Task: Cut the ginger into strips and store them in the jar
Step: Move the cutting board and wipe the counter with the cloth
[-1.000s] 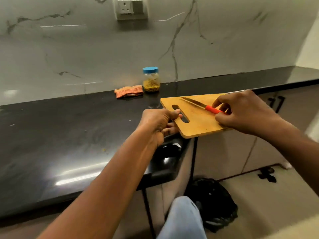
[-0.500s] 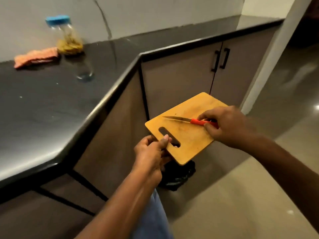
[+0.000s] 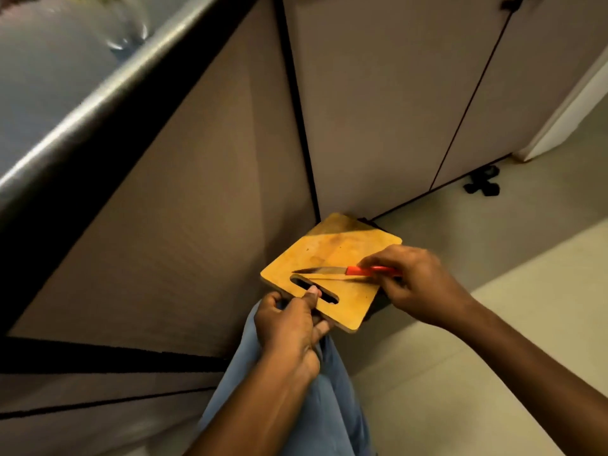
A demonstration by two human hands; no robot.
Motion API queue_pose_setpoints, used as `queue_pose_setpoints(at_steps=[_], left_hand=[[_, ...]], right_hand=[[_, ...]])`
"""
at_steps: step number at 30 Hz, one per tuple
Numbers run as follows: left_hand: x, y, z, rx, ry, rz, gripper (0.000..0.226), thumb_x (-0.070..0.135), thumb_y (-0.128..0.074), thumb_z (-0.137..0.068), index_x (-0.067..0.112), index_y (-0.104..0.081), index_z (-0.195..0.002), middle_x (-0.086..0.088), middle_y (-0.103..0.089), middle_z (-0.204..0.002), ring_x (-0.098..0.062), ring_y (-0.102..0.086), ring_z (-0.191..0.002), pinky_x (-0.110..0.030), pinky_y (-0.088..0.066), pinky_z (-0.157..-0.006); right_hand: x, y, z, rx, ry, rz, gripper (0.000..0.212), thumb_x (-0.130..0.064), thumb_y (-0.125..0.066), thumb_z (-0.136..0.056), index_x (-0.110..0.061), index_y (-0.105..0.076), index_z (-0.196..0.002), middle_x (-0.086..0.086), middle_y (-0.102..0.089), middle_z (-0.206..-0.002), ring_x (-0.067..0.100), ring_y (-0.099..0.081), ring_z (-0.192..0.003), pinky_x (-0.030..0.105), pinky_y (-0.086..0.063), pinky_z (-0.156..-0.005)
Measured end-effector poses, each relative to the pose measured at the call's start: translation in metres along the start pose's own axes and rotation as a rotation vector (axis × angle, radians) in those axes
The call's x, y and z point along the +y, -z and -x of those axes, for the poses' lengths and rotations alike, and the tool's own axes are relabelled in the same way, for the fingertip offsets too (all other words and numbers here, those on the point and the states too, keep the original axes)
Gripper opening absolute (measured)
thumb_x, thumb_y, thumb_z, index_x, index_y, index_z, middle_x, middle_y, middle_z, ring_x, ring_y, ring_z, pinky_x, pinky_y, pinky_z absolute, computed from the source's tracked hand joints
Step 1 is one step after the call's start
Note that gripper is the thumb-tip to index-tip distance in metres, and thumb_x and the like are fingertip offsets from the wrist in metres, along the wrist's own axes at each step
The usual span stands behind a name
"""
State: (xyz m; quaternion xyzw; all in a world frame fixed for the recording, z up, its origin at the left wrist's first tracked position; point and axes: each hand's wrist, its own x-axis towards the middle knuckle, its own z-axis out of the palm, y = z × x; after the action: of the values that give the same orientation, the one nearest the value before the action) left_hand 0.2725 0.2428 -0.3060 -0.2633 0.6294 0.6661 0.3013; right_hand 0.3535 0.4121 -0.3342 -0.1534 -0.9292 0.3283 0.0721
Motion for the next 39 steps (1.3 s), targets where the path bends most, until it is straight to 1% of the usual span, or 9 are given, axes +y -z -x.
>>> queue_pose_setpoints(at_steps=[3, 8, 11, 15, 20, 24, 28, 35, 39], left_hand=[[-0.006, 0.000, -0.009, 0.032, 0.000, -0.013, 0.025, -0.002, -0.066, -0.090, 0.008, -0.058, -0.111, -0.009, -0.072, -0.088, -0.013, -0.071, -0.061, -0.030, -0.059, -0.051], [-0.016, 0.003, -0.018, 0.045, 0.016, -0.054, 0.037, -0.004, -0.067, -0.089, 0.007, -0.057, -0.123, -0.014, -0.074, -0.096, -0.016, -0.074, -0.061, -0.032, -0.059, -0.049], [-0.021, 0.007, -0.016, 0.046, 0.034, -0.072, 0.033, -0.004, -0.067, -0.089, 0.006, -0.059, -0.119, -0.015, -0.074, -0.093, -0.020, -0.075, -0.063, -0.030, -0.057, -0.047], [-0.025, 0.013, -0.014, 0.054, 0.040, -0.095, 0.030, -0.003, -0.068, -0.088, 0.005, -0.059, -0.116, -0.015, -0.075, -0.091, -0.023, -0.075, -0.065, -0.031, -0.059, -0.048], [-0.023, 0.012, -0.019, 0.067, 0.039, -0.109, 0.031, -0.003, -0.069, -0.088, 0.005, -0.060, -0.116, -0.016, -0.075, -0.092, -0.023, -0.075, -0.066, -0.031, -0.059, -0.049], [-0.021, 0.008, -0.028, 0.074, 0.038, -0.106, 0.032, -0.004, -0.069, -0.087, 0.003, -0.059, -0.116, -0.017, -0.074, -0.094, -0.022, -0.075, -0.063, -0.027, -0.055, -0.044], [-0.020, 0.006, -0.032, 0.065, 0.044, -0.097, 0.034, -0.005, -0.069, -0.087, 0.004, -0.059, -0.117, -0.018, -0.074, -0.096, -0.022, -0.075, -0.067, -0.029, -0.058, -0.047], [-0.014, 0.012, -0.022, 0.032, 0.046, -0.092, 0.032, -0.006, -0.069, -0.086, 0.005, -0.060, -0.114, -0.016, -0.074, -0.093, -0.021, -0.075, -0.063, -0.031, -0.058, -0.048], [-0.009, 0.015, -0.010, -0.020, 0.052, -0.072, 0.034, -0.006, -0.069, -0.086, 0.005, -0.059, -0.118, -0.018, -0.074, -0.095, -0.025, -0.075, -0.068, -0.034, -0.060, -0.050]], right_hand=[[0.016, -0.028, -0.006, -0.002, -0.033, -0.041, 0.026, -0.013, -0.065, -0.084, -0.025, -0.072, -0.106, -0.010, -0.068, -0.100, 0.007, -0.060, -0.090, 0.009, -0.039, -0.074], [0.045, -0.063, -0.022, 0.038, -0.112, -0.050, 0.029, -0.015, -0.059, -0.081, -0.022, -0.073, -0.105, -0.003, -0.069, -0.097, 0.014, -0.062, -0.090, 0.025, -0.048, -0.077], [0.066, -0.079, -0.031, -0.014, -0.202, 0.018, 0.030, -0.014, -0.057, -0.084, -0.023, -0.072, -0.108, 0.001, -0.066, -0.090, 0.018, -0.060, -0.083, 0.029, -0.049, -0.071], [0.099, -0.098, -0.041, -0.062, -0.345, 0.073, 0.027, -0.012, -0.056, -0.083, -0.020, -0.073, -0.102, 0.004, -0.071, -0.095, 0.023, -0.064, -0.088, 0.034, -0.053, -0.075], [0.106, -0.091, -0.048, -0.002, -0.503, 0.090, 0.037, 0.004, -0.051, -0.081, -0.013, -0.071, -0.108, 0.009, -0.071, -0.098, 0.026, -0.064, -0.088, 0.028, -0.048, -0.074], [0.073, -0.069, -0.027, 0.057, -0.347, -0.145, 0.032, -0.004, -0.055, -0.086, -0.024, -0.071, -0.105, -0.010, -0.067, -0.091, 0.004, -0.062, -0.076, 0.016, -0.049, -0.063], [0.066, -0.076, -0.008, -0.017, -0.326, -0.181, 0.028, -0.008, -0.059, -0.087, -0.026, -0.071, -0.104, -0.010, -0.066, -0.097, 0.000, -0.057, -0.082, 0.008, -0.040, -0.067], [0.087, -0.078, -0.016, 0.046, -0.512, -0.008, 0.021, -0.011, -0.057, -0.088, -0.017, -0.071, -0.103, -0.001, -0.070, -0.085, -0.001, -0.050, -0.059, 0.008, -0.030, -0.049], [0.080, -0.057, -0.013, 0.182, -0.523, -0.046, 0.025, -0.011, -0.058, -0.085, -0.018, -0.071, -0.105, 0.001, -0.072, -0.091, 0.010, -0.060, -0.072, 0.019, -0.045, -0.063]])
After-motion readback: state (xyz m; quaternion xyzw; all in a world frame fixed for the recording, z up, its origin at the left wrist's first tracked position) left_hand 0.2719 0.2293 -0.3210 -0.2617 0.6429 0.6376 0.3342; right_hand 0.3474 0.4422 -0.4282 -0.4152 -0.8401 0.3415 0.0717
